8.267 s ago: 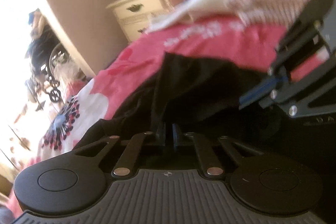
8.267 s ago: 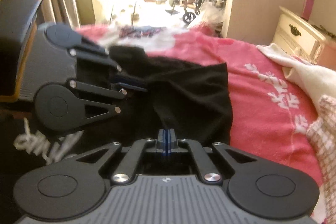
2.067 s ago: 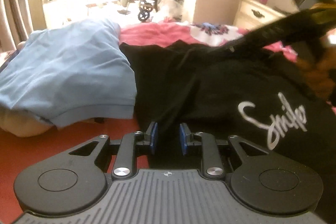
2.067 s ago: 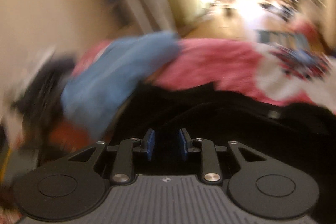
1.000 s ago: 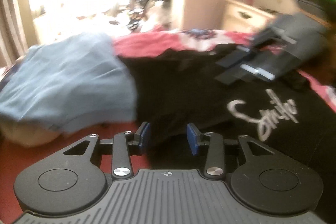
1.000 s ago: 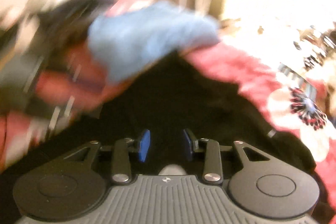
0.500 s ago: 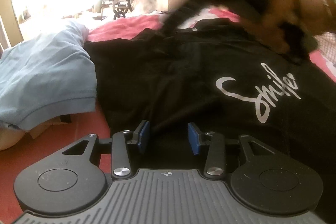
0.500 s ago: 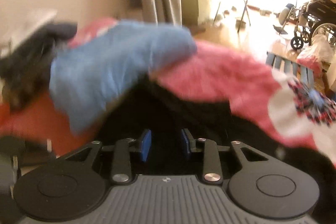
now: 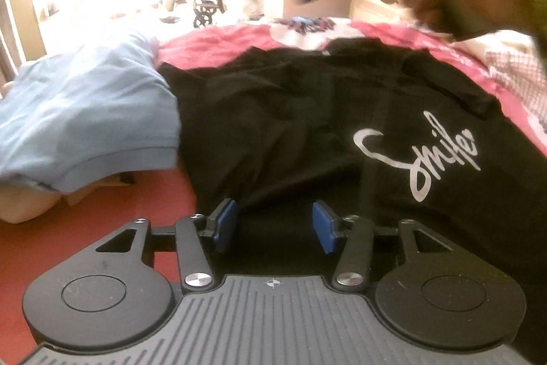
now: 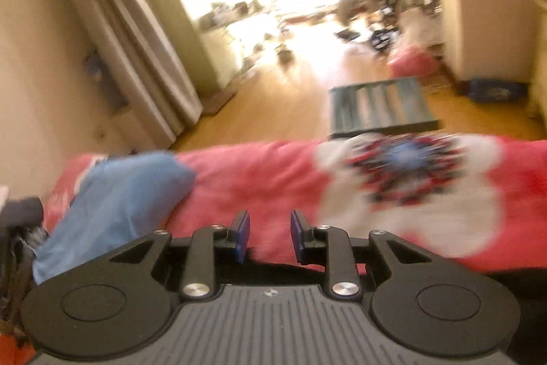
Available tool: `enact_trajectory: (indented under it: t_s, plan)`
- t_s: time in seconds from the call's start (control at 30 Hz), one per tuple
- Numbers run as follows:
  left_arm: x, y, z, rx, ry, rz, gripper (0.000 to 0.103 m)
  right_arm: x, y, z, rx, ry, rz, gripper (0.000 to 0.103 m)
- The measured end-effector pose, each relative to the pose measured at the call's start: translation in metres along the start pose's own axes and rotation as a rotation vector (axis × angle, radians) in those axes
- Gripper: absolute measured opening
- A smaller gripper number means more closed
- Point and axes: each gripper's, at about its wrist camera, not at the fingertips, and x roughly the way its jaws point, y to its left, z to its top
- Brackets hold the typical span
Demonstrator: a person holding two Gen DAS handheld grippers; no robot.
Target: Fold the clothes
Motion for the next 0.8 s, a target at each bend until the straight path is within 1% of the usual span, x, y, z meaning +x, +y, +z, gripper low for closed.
enact_trajectory:
  t_s: [0.03,0.13,0.17,0.2,0.27,0.33,0.37,0.4,0.47,0.57,0.6,0.63,0.7,0.77,0.8]
  plan:
    - [-0.006,0.001,0.0,0.0,-0.006,0.006,0.055,-0.021,-0.01,0.003,-0.001,-0.004,-0.018,0.028]
    - [-0.023,0.0,-0.001,0.0,-0.008,0.018,0.056,-0.076,-0.031,-0.02,0.024,0.007,-0.05,0.031]
    - [-0.028,-0.001,-0.001,0.001,-0.005,0.02,0.056,-0.094,-0.038,-0.028,0.033,0.011,-0.06,0.033]
    - [-0.034,-0.002,-0.003,-0.005,0.008,0.017,0.056,-0.112,-0.044,-0.036,0.042,0.016,-0.07,0.038]
    - [-0.046,-0.004,-0.006,-0.017,0.036,0.006,0.057,-0.148,-0.058,-0.053,0.06,0.024,-0.091,0.043]
    - [-0.055,-0.005,-0.015,-0.06,0.102,-0.022,0.057,-0.184,-0.072,-0.069,0.078,0.033,-0.111,0.049]
    - [-0.06,-0.006,-0.019,-0.083,0.137,-0.036,0.057,-0.202,-0.079,-0.078,0.087,0.037,-0.121,0.056]
    - [-0.064,-0.006,-0.024,-0.106,0.172,-0.051,0.057,-0.22,-0.085,-0.086,0.096,0.041,-0.131,0.058]
    - [-0.075,-0.009,-0.041,-0.143,0.257,-0.074,0.057,-0.237,-0.098,-0.123,0.152,0.088,-0.122,0.06]
    - [-0.092,-0.015,-0.068,-0.164,0.364,-0.096,0.057,-0.258,-0.12,-0.185,0.244,0.178,-0.142,0.06]
    - [-0.097,-0.017,-0.076,-0.171,0.393,-0.11,0.057,-0.264,-0.129,-0.21,0.287,0.219,-0.169,0.06]
    - [-0.101,-0.018,-0.083,-0.18,0.42,-0.126,0.057,-0.269,-0.135,-0.229,0.329,0.247,-0.189,0.06]
    - [-0.106,-0.019,-0.097,-0.228,0.469,-0.172,0.056,-0.281,-0.153,-0.267,0.422,0.289,-0.211,0.06]
    - [-0.107,-0.021,-0.109,-0.275,0.511,-0.223,0.056,-0.287,-0.164,-0.291,0.478,0.31,-0.232,0.059]
    - [-0.107,-0.023,-0.114,-0.288,0.525,-0.248,0.056,-0.29,-0.167,-0.299,0.485,0.305,-0.233,0.055]
